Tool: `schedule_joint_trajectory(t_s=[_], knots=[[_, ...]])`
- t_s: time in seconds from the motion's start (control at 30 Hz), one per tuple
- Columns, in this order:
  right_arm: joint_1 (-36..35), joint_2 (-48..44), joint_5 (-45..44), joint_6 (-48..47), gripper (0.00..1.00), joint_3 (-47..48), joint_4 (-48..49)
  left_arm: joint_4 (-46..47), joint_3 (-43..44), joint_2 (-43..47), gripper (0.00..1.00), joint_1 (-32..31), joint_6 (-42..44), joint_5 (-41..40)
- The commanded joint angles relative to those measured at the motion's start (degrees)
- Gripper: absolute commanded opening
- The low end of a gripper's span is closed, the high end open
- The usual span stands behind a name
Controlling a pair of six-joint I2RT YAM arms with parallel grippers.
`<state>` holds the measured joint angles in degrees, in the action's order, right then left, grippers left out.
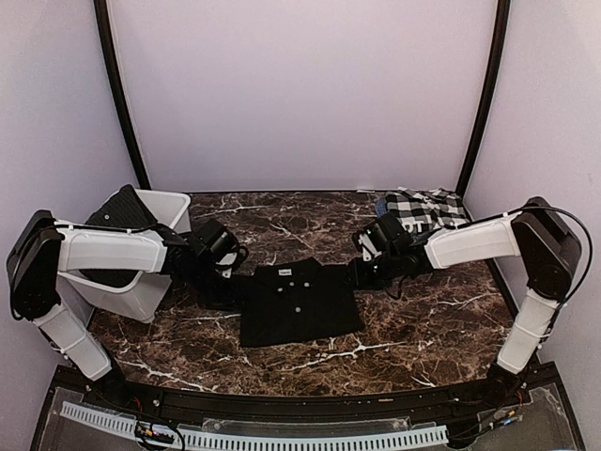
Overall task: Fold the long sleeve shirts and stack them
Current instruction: Adjust the square-folded shirt at the center of the board.
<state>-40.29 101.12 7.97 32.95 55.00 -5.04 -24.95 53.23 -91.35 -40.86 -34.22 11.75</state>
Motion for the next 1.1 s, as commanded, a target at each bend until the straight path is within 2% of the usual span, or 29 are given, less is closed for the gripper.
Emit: schedule_joint_trajectory(t_s=[0.0,0.27,0.47,0.77,1.07], knots=[[-0.6,-2.9,-4.4,-2.4,0.39,4.5,-5.4,-3.7,4.0,3.5,0.48,2.2,-0.1,-6.5],[-1.3,3.9,-4.9,-3.4,0.35,14.3,-7.0,-0.4,10.7,-1.7,0.36,4.8,3.1,-3.5],[-0.9,8.1,-6.1,-4.2,0.34,16.5,-7.2,2.7,14.0,-7.3,0.28,5.1,3.9,0.9],[-0.9,10.0,-5.9,-3.6,0.3,10.6,-6.0,12.5,14.2,-14.7,0.23,4.7,1.8,10.1],[-0.9,6.0,-6.2,-2.8,0.3,5.7,-6.4,11.0,13.6,-19.0,0.23,4.0,1.8,8.0]])
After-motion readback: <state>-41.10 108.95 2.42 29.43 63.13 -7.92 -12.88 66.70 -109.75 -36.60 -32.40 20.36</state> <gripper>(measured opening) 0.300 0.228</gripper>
